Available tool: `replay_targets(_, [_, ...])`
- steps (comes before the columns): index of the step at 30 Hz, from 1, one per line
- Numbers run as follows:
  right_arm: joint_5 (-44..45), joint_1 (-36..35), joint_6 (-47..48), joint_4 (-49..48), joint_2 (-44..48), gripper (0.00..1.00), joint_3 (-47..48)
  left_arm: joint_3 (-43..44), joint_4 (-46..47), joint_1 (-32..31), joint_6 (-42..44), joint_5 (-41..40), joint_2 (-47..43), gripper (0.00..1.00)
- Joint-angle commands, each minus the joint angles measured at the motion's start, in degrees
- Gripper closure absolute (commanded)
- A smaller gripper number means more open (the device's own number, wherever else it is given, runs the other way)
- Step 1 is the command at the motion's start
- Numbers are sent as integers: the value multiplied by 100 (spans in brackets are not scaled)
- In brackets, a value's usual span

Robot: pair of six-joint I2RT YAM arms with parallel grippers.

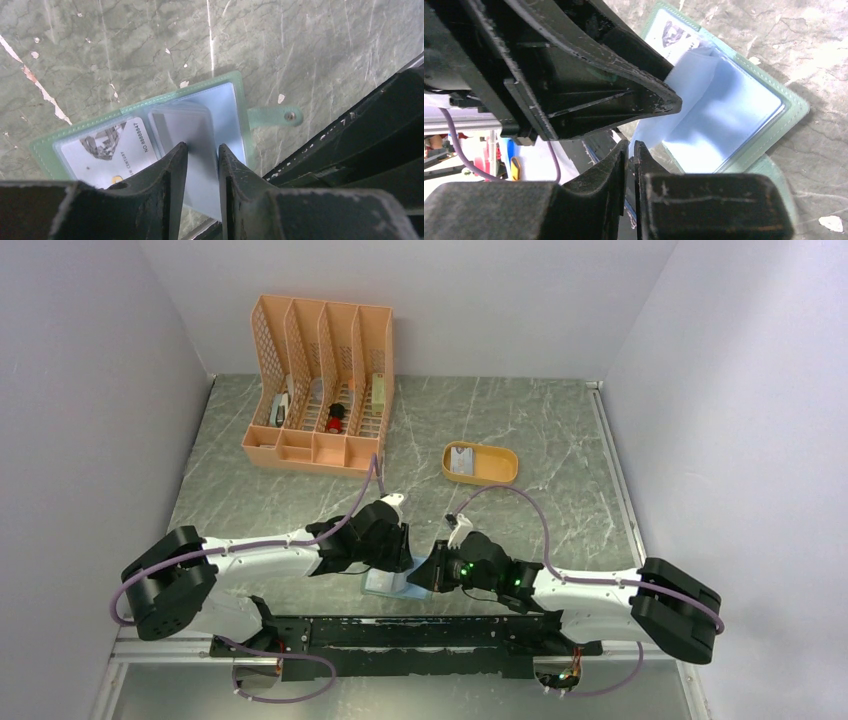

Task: Put the credit cards into the card holder
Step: Turn over the card slot in the card holder.

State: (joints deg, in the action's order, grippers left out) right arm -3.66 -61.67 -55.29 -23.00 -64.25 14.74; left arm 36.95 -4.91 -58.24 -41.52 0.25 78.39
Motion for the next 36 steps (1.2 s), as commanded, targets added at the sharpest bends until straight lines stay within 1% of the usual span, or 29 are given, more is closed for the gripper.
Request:
replay_targets(1, [45,28,-47,-149,202,86,-89,25,4,5,114,-16,80,67])
replay_targets(8, [-13,31,-22,-73,152,89,-38,57,-10,10,111,-16,80,68])
replay_targets(10, [-18,26,-46,-60,80,82,-17,62,-15,6,118,-16,79,68])
replay_targets(12, [-14,32,-69,-28,31,71,14,74,-20,4,125,-12,80,68])
replay_targets(15, [-5,32,-82,50,-14,58,65,84,-22,13,127,-15,88,69])
replay_targets(18, [42,29,-77,173,-56,50,141,94,-21,6,126,-16,106,70])
replay_targets(21, [130,32,-71,302,-130,45,246,102,-29,5,130,-14,115,70])
replay_targets(25, [152,31,-84,490,-318,43,404,111,-47,10,137,-16,115,71])
replay_targets(30, [251,18,-117,710,-501,44,593,128,-50,6,131,-16,133,71])
replay_targets(33, [334,28,-127,845,-532,48,626,133,-70,6,144,-16,124,71])
replay_targets(36, [358,22,-176,946,-479,55,573,150,-88,0,160,-16,131,72])
